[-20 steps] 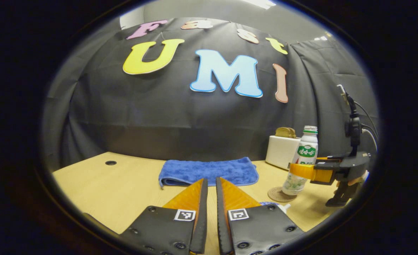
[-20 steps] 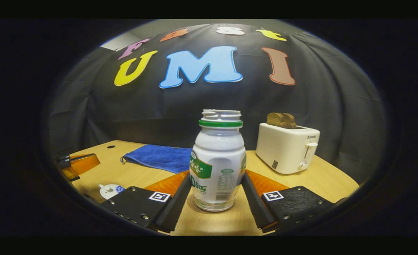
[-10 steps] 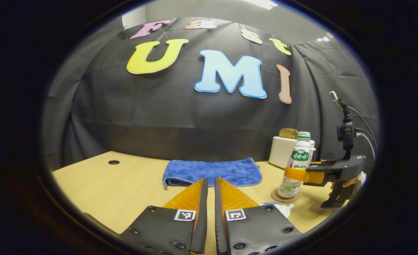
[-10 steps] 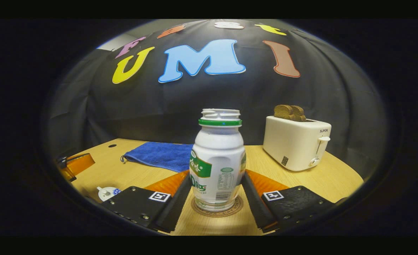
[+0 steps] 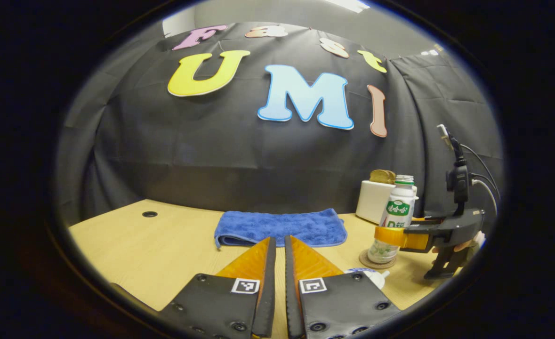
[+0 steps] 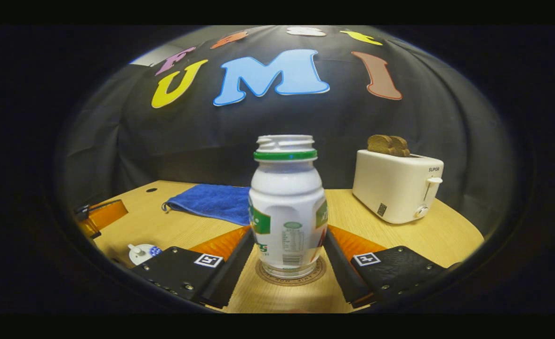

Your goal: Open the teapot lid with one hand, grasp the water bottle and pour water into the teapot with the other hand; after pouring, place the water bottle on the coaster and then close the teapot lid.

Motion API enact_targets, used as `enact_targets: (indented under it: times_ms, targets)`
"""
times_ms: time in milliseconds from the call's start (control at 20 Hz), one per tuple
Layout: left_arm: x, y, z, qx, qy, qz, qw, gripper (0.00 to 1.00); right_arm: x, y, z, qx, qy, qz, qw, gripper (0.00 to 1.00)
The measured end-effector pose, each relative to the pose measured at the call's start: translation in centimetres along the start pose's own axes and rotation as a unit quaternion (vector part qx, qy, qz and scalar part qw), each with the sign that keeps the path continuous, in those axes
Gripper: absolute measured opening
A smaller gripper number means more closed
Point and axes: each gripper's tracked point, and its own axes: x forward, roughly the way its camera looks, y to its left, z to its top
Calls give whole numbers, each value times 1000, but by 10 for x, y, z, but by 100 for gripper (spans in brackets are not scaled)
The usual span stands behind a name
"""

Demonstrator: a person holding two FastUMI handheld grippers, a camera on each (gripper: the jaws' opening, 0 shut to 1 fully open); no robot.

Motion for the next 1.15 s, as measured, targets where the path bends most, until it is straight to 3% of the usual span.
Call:
enact_targets:
  times_ms: [500, 850, 1150]
  targets:
    - [0, -3, -1, 0, 2, -5, 1000, 17, -24, -5, 51, -22, -81, -8, 996, 86]
    - [0, -5, 2, -3, -1, -8, 1000, 20, -54, -5, 99, -26, -159, -9, 987, 86]
    - [-6, -7, 9, -8, -10, -11, 1000, 17, -96, -7, 105, -20, -193, -24, 981, 85]
